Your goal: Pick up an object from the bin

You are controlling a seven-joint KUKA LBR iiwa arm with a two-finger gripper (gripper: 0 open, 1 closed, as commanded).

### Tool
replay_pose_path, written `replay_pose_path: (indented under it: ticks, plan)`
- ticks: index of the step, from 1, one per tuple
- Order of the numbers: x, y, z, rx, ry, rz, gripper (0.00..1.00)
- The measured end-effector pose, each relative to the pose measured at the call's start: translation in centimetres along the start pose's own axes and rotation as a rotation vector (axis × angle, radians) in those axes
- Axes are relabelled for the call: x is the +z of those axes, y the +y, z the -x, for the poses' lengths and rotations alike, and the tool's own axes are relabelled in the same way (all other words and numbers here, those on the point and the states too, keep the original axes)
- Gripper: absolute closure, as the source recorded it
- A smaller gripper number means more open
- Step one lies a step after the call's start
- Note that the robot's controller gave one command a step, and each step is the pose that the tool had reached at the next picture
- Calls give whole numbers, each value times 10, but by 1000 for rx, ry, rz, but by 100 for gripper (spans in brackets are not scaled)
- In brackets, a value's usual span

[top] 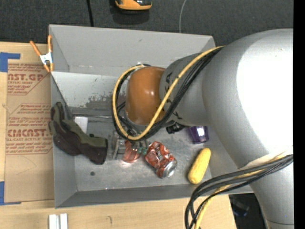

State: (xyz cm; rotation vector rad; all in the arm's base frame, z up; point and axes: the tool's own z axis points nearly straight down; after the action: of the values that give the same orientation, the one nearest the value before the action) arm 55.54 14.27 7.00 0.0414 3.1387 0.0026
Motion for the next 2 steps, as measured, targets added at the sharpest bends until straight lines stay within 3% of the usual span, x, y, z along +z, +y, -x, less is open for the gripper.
replay_pose_path:
  ticks: [1,2]
  plan:
    - [0,0,0,0,0,0,100]
    - [-51,-1,8,-3,8,-1,100]
